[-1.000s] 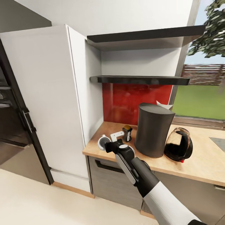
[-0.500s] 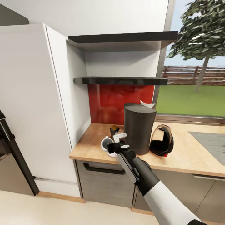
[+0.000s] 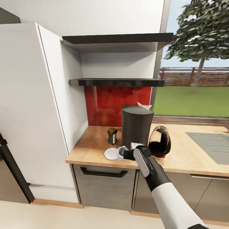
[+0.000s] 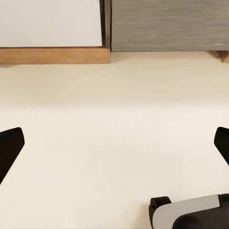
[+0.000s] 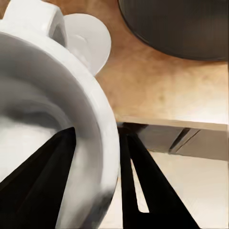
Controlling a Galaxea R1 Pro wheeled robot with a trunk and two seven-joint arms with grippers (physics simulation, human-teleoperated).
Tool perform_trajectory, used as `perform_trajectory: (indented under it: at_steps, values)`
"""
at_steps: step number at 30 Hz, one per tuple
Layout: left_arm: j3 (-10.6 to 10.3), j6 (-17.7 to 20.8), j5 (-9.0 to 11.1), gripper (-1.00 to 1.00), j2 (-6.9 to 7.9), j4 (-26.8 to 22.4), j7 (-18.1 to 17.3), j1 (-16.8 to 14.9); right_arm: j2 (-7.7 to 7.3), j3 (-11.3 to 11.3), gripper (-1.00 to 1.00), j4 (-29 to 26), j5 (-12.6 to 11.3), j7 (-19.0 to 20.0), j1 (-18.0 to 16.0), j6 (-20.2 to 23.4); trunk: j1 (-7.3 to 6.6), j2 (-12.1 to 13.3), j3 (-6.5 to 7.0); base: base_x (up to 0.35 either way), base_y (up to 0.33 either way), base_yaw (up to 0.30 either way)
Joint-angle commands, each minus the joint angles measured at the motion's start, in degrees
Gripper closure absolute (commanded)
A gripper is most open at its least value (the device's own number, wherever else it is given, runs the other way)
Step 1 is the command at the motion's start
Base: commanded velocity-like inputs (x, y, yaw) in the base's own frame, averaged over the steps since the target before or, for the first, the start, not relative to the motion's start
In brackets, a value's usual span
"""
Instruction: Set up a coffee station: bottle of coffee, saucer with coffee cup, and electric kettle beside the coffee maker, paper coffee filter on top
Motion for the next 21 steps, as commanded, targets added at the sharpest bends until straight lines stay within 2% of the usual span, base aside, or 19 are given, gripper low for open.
perform_trajectory:
  at_steps: [1, 2, 5, 6, 9, 10, 13, 17, 21]
  values:
    - [0.5, -0.1, -0.5, -1.0, -0.03, 0.0, -0.2, 0.0, 0.0, -0.1, 1.0, 0.0, -2.1, -1.8, 0.0, 0.8, 0.02, 0.0, -0.01, 0.0, 0.0, -0.002]
    - [0.5, -0.1, -0.5, -1.0, -0.03, 0.0, -0.2, 0.0, 0.0, -0.2, 1.0, 0.0, -2.8, -2.6, 0.0, 1.0, 0.02, 0.0, -0.01, 0.0, 0.0, -0.001]
    - [0.5, -0.1, -0.6, -1.0, -0.03, 0.0, -0.2, 0.0, 0.0, -0.4, 1.0, 0.1, -7.1, -8.0, 0.0, 1.7, 0.02, 0.0, -0.01, 0.0, 0.0, 0.0]
    - [0.5, -0.1, -0.6, -1.0, -0.03, 0.0, -0.2, 0.0, 0.0, -0.5, 1.0, 0.1, -9.4, -10.3, 0.0, 1.8, 0.02, 0.0, -0.01, 0.0, 0.0, 0.0]
    - [0.5, -0.1, -0.6, -1.0, -0.07, 0.0, -0.2, 0.0, 0.0, -0.6, 1.0, 0.2, -18.9, -17.1, 0.0, 1.9, 0.02, 0.0, -0.01, 0.0, 0.0, 0.0]
    - [0.5, -0.1, -0.6, -1.0, -0.08, 0.0, -0.2, 0.0, 0.0, -0.6, 1.0, 0.2, -20.7, -18.1, 0.0, 1.9, 0.02, 0.0, -0.01, 0.0, 0.0, 0.0]
    - [0.5, -0.1, -0.6, -1.0, -0.11, 0.1, -0.2, 0.0, 0.0, -0.6, 1.0, 0.1, -30.4, -22.2, 0.0, 1.9, 0.02, 0.0, -0.01, 0.002, 0.002, 0.0]
    - [0.5, -0.1, -0.6, -1.0, -0.11, 0.3, -0.3, 0.1, 0.0, -0.6, 1.0, 0.0, -35.8, -23.4, 0.0, 1.9, 0.02, 0.0, -0.01, 0.066, 0.116, 0.0]
    - [0.4, -0.1, -0.6, -1.0, -0.12, 0.3, -0.4, 0.1, 0.0, -0.8, 1.0, 0.1, -37.1, -23.7, 0.0, 1.8, 0.02, 0.0, -0.01, 0.122, 0.249, 0.0]
